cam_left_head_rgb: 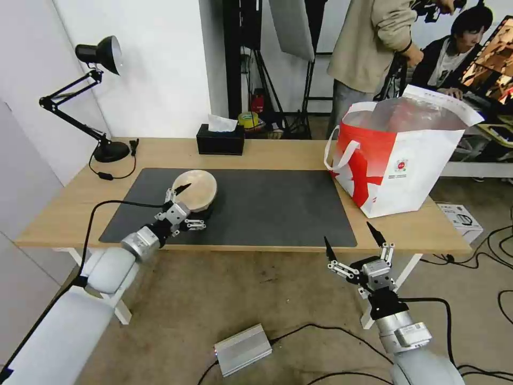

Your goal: Pick up the trash from the table and place it into the takeout bag.

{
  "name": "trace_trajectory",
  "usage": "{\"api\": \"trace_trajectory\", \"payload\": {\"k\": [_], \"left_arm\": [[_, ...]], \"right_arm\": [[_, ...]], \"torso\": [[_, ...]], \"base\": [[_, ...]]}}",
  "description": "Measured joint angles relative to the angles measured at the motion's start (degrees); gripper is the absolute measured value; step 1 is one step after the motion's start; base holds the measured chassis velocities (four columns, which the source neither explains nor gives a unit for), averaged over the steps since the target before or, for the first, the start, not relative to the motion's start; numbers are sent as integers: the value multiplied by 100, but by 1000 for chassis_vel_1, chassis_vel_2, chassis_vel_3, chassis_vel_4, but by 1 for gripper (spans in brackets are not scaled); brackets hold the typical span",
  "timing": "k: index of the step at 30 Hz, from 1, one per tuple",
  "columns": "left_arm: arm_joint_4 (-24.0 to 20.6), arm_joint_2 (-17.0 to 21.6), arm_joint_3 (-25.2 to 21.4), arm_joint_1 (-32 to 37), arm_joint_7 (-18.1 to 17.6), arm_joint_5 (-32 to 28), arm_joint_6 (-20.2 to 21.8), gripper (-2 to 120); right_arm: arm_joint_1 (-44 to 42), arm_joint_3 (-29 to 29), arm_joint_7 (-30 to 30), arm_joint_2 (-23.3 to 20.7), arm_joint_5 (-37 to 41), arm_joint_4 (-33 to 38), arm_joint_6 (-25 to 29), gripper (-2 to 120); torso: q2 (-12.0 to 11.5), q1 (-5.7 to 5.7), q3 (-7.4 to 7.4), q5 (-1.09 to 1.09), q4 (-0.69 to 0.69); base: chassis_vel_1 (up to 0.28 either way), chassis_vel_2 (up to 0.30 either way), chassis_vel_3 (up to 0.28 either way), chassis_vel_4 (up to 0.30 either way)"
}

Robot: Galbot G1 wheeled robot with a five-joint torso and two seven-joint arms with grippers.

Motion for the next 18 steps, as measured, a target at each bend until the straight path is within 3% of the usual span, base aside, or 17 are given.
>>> {"api": "trace_trajectory", "payload": {"k": [18], "left_arm": [[465,22,449,-547,75,-170,174,100]], "right_arm": [[0,0,0,0,0,0,0,100]], "torso": [[1,-1,0,0,0]], "base": [[0,0,0,0]]}}
